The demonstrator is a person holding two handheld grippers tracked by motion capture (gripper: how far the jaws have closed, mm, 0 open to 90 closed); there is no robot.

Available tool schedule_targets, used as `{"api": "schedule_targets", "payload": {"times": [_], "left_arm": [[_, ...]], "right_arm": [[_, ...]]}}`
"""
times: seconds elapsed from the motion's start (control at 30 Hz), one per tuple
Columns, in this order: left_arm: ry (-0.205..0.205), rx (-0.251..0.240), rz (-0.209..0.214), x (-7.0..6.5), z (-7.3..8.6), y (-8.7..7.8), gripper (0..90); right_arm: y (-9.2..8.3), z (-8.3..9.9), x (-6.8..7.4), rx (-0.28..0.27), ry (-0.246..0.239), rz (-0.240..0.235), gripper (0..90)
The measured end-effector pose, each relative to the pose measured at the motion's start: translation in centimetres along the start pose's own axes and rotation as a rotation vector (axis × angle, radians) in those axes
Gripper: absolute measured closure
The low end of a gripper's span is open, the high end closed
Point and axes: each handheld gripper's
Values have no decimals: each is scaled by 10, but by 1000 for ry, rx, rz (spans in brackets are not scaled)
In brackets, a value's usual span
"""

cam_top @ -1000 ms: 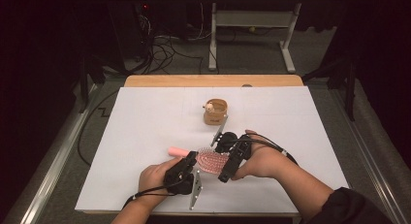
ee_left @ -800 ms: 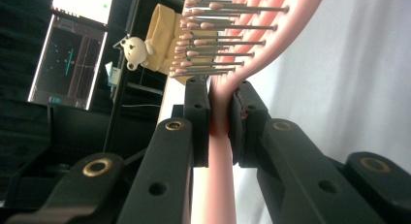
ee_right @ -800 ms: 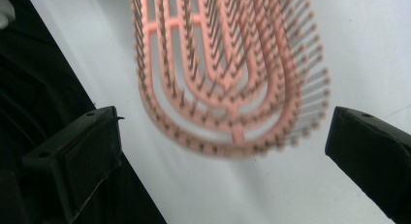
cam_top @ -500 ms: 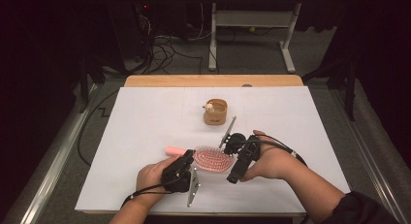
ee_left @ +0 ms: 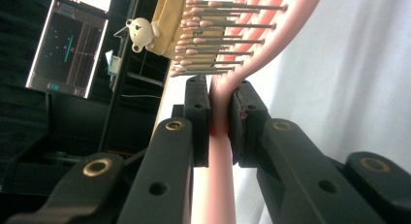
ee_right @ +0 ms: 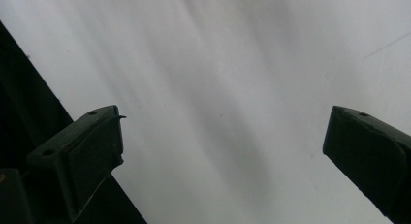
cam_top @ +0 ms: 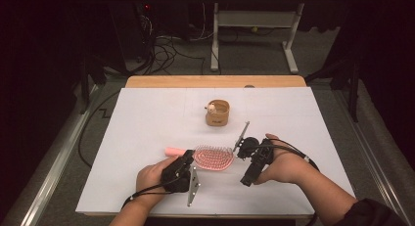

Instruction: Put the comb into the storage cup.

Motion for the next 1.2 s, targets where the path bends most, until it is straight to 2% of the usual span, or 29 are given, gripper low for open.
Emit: {"api": "schedule_targets", "payload": {"times": [0.33,0.43,0.67,0.83,1.03,1.2], "left_arm": [[-10,4,-5,1,2,0,804],[-30,2,-2,3,4,0,804],[-79,-2,9,6,8,1,804],[-101,-2,12,7,11,1,804],[-98,-1,18,7,11,1,804],[-141,-14,30,9,14,1,804]], "right_arm": [[20,14,-14,31,21,20,17],[25,19,-19,31,36,15,17],[35,32,-29,50,48,35,16],[39,39,-35,62,66,40,16],[41,47,-43,63,93,46,19],[40,52,-49,33,112,60,18]]}}
Point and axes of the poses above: each handheld gripper's, and its own axes: y roughly forward along the jaws, z roughly out of its underside, x roughly to its left, and after that the axes turned 15 degrees about y, right-handed
